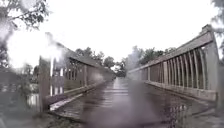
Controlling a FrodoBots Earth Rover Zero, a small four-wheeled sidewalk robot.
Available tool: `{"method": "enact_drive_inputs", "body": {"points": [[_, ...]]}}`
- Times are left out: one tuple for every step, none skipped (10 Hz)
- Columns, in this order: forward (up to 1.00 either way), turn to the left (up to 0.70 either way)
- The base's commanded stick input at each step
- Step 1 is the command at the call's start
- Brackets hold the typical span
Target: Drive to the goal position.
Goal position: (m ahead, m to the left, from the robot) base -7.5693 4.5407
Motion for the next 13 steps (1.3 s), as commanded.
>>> {"method": "enact_drive_inputs", "body": {"points": [[0.7,0.0],[0.7,0.0],[0.7,0.0],[0.7,0.0],[0.7,0.0],[0.7,0.0],[0.7,0.0],[0.7,0.0],[0.7,0.0],[0.7,0.0],[0.7,0.0],[0.7,0.0],[0.7,0.0]]}}
